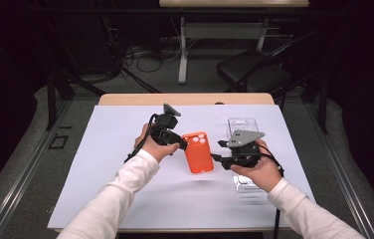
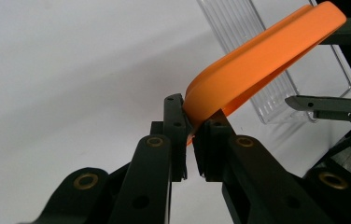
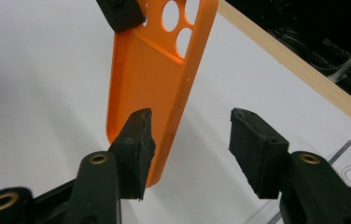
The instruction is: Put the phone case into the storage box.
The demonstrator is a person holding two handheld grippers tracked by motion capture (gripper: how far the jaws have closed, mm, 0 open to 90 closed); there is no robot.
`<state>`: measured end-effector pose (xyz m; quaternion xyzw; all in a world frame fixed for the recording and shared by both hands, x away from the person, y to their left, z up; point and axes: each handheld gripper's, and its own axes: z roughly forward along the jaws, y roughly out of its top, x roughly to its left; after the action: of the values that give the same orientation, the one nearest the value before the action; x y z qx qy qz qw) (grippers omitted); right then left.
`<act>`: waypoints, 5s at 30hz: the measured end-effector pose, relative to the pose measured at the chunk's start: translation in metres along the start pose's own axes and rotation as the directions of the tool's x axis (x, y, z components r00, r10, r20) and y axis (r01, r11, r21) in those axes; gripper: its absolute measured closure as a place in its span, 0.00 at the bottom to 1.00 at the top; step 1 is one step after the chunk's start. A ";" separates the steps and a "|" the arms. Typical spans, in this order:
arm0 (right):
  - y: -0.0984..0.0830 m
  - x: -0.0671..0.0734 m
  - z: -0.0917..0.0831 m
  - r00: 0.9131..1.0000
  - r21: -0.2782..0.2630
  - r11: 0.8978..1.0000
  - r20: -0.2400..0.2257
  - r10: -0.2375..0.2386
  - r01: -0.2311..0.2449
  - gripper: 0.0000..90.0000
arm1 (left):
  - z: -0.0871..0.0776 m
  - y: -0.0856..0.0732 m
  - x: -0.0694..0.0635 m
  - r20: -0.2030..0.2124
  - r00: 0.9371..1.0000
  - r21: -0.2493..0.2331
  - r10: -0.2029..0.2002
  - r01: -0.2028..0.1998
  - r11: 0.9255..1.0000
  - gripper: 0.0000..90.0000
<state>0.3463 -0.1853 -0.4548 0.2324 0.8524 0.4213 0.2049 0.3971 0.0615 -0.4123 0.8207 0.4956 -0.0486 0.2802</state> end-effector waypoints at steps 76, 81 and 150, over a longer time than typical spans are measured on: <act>0.052 -0.012 0.029 0.996 0.149 0.986 0.045 -0.080 0.073 0.84 | 0.024 0.027 -0.013 -0.079 0.997 0.152 0.005 0.007 0.988 0.93; 0.052 -0.012 0.029 0.995 0.151 0.986 0.050 -0.081 0.073 0.86 | 0.024 0.027 -0.013 -0.086 0.996 0.152 0.009 0.004 0.988 0.93; 0.052 -0.033 0.013 0.994 0.126 0.987 0.018 -0.105 0.102 0.89 | 0.013 0.009 -0.018 -0.067 0.966 0.044 0.250 -0.247 0.968 0.44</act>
<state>0.3920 -0.1679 -0.4147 0.2055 0.8854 0.3529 0.2219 0.3977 0.0376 -0.4131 0.8823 0.3978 0.0077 0.2514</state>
